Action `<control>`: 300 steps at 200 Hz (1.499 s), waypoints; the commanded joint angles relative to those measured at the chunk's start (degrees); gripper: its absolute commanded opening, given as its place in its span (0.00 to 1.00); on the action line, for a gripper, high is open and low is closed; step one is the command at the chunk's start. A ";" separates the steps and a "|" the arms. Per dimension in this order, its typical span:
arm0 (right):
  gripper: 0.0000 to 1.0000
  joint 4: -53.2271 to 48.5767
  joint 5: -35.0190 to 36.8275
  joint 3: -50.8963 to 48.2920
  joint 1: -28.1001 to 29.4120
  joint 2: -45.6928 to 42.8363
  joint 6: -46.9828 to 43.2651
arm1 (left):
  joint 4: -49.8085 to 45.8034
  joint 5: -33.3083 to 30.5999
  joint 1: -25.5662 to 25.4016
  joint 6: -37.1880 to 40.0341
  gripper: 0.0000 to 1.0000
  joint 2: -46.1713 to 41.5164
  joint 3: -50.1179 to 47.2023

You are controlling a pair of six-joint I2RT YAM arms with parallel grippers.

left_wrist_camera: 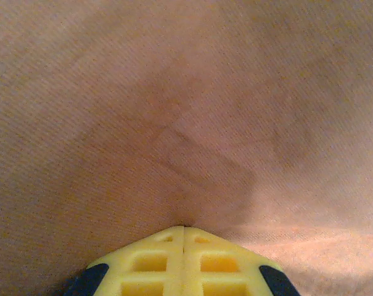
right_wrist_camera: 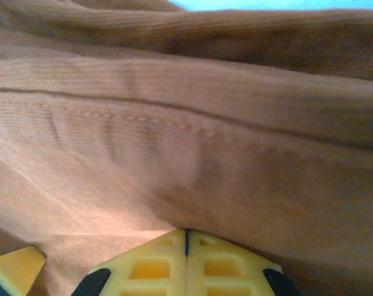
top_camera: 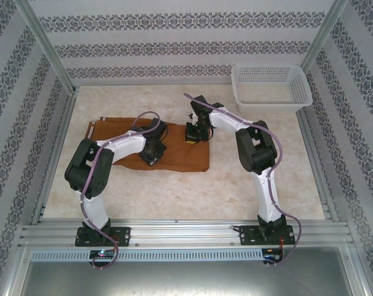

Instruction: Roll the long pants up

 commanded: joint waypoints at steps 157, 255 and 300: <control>0.00 5.58 -2.65 -20.78 17.47 -7.96 3.68 | -19.66 -9.44 2.24 22.30 0.00 33.36 50.87; 0.00 -4.37 -2.24 -6.45 14.50 -10.22 -0.78 | -21.89 -9.77 4.64 28.42 0.78 12.54 43.74; 0.00 -9.06 -1.36 4.57 7.82 -10.72 -4.33 | -16.85 -10.44 5.51 32.00 0.10 12.63 48.29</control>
